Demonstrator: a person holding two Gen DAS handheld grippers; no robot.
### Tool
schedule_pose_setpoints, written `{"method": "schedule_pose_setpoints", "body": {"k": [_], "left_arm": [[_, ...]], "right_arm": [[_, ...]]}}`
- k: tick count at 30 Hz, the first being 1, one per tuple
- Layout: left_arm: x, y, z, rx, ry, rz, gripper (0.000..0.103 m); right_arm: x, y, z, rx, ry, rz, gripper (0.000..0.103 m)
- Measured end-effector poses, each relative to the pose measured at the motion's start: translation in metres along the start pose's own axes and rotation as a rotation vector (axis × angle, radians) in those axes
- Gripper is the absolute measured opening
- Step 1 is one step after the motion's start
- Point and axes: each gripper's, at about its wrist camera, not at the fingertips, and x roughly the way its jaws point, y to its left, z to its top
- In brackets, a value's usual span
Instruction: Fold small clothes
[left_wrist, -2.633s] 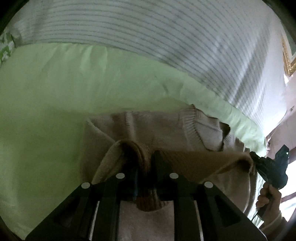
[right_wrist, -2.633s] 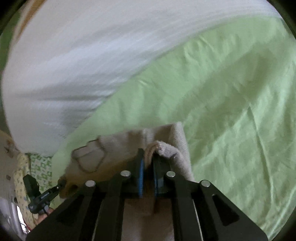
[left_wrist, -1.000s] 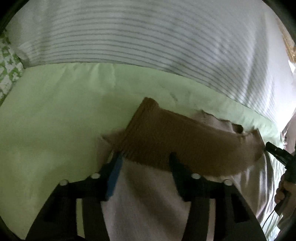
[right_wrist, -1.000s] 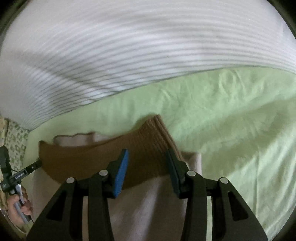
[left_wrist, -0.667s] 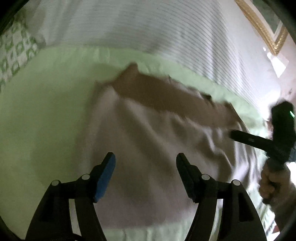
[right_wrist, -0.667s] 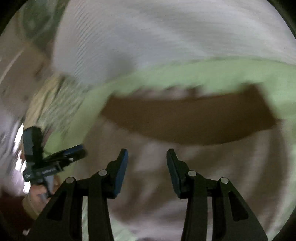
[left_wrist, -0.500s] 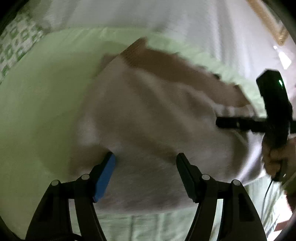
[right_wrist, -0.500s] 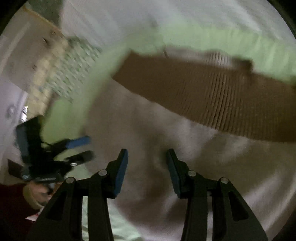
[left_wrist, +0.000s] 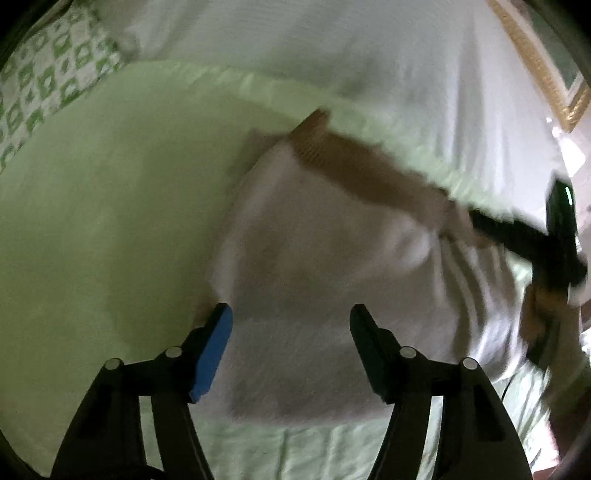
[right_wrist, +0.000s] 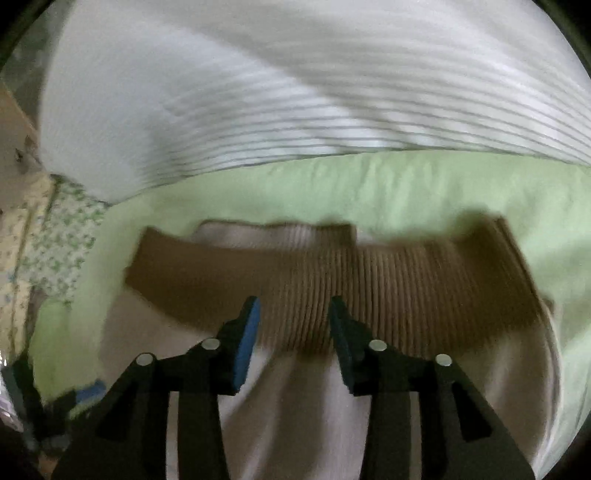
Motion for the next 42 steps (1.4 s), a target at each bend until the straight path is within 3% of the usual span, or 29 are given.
{"method": "schedule_pose_setpoints", "body": {"k": [4, 7, 9, 10, 11, 12, 13, 14, 16, 21, 23, 27, 30, 35, 42], "left_arm": [[0.007, -0.018, 0.013, 0.041, -0.016, -0.033, 0.068], [0.028, -0.023, 0.017, 0.102, 0.023, 0.046, 0.068], [0.046, -0.012, 0.016, 0.134, 0.059, 0.112, 0.066], [0.048, -0.008, 0.015, 0.143, 0.054, 0.107, 0.066], [0.047, -0.004, 0.015, 0.156, 0.047, 0.121, 0.068], [0.046, 0.0, 0.017, 0.169, 0.05, 0.155, 0.074], [0.048, 0.004, 0.021, 0.161, 0.059, 0.162, 0.074], [0.048, 0.009, 0.024, 0.133, 0.065, 0.139, 0.074], [0.044, 0.015, 0.03, 0.086, 0.063, 0.115, 0.073], [0.015, 0.02, 0.029, -0.002, 0.036, 0.117, 0.075], [0.006, 0.025, 0.019, -0.055, 0.044, 0.115, 0.081], [-0.012, 0.037, -0.007, -0.132, 0.076, 0.134, 0.083], [-0.012, 0.046, -0.028, -0.216, 0.133, 0.113, 0.083], [-0.009, 0.052, -0.058, -0.316, 0.163, 0.073, 0.083], [0.011, 0.046, -0.052, -0.42, 0.128, 0.01, 0.083]], "right_arm": [[-0.045, -0.016, -0.057, 0.061, -0.056, -0.023, 0.051], [-0.063, -0.037, -0.095, 0.092, -0.035, -0.141, 0.051], [-0.07, -0.046, -0.11, 0.11, -0.069, -0.215, 0.041], [-0.076, -0.056, -0.114, 0.116, -0.085, -0.235, 0.025], [-0.083, -0.067, -0.116, 0.127, -0.091, -0.266, 0.022], [-0.086, -0.079, -0.115, 0.148, -0.087, -0.341, 0.03], [-0.09, -0.095, -0.116, 0.185, -0.09, -0.376, 0.056], [-0.089, -0.104, -0.113, 0.217, -0.084, -0.372, 0.065], [-0.092, -0.118, -0.113, 0.271, -0.084, -0.311, 0.065], [-0.113, -0.087, -0.1, 0.217, -0.167, -0.283, 0.065], [-0.123, -0.073, -0.097, 0.208, -0.202, -0.256, 0.065], [-0.134, -0.05, -0.101, 0.178, -0.223, -0.203, 0.066], [-0.126, -0.034, -0.101, 0.168, -0.201, -0.136, 0.066], [-0.09, -0.003, -0.096, 0.115, -0.139, -0.075, 0.066], [-0.062, 0.019, -0.097, 0.126, -0.082, -0.028, 0.065]]}}
